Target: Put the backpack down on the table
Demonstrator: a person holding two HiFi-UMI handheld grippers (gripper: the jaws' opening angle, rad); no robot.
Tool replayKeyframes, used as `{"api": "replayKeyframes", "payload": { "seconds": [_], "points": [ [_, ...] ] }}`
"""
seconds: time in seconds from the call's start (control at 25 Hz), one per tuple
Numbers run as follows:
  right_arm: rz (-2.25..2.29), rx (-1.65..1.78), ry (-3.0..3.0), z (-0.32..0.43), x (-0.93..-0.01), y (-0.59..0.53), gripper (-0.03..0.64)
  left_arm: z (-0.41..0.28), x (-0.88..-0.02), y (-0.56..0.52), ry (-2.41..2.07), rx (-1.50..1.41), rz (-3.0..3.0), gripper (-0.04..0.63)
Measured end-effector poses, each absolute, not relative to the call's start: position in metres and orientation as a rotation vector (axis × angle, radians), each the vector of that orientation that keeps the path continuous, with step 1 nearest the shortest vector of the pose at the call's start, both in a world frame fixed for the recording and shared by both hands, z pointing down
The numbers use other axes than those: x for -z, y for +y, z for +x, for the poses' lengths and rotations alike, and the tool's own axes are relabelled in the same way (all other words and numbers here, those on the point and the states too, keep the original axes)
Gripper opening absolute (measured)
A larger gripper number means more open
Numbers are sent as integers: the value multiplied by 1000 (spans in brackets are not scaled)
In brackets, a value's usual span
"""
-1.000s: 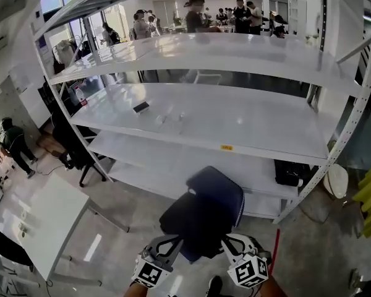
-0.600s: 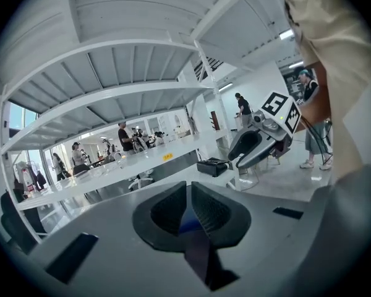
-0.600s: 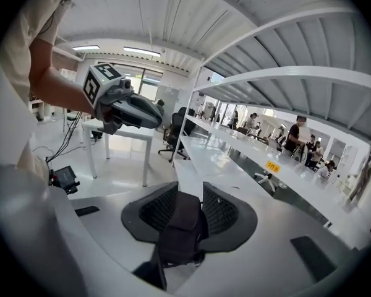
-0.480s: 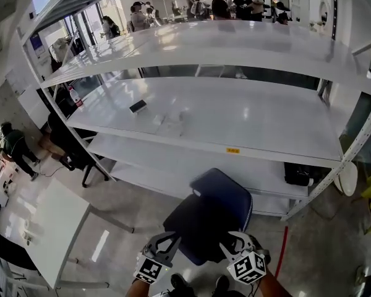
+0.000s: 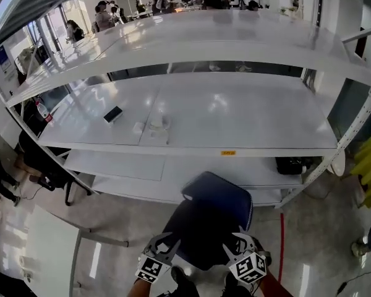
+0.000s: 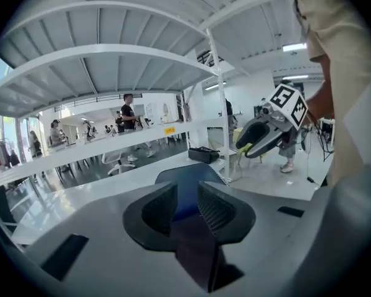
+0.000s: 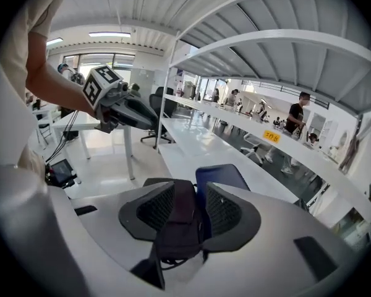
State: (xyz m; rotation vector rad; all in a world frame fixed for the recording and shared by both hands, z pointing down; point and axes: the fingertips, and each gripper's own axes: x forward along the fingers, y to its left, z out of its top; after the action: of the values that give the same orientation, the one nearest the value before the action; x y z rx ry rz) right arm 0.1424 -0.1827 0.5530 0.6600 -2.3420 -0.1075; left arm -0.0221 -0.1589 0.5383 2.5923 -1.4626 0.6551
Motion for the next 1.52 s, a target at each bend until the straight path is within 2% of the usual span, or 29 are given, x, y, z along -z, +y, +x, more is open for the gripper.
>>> {"api": "replayKeyframes", "payload": {
  "seconds": [0.28,0.52,0.88,1.24,1.52],
  "points": [
    [932,3,-2199,123,-573,-209,152,-76,-574,-203,-1234,-645,2665,120],
    [1093,-158,-2067,136,-605,-213,156,-102,-619,-234,-1113,-684,2633,155],
    [1128,-503,-1978,173,-724,-227,195,-108,-728,-256,-1047,-751,2424,178],
    [1152,-835,-1944,198,-841,-246,235,-105,-830,-277,-1017,-776,2278,242],
    [1175,-900,-1899,211,-907,-253,262,-89,-883,-283,-904,-730,2205,296]
  ]
}}
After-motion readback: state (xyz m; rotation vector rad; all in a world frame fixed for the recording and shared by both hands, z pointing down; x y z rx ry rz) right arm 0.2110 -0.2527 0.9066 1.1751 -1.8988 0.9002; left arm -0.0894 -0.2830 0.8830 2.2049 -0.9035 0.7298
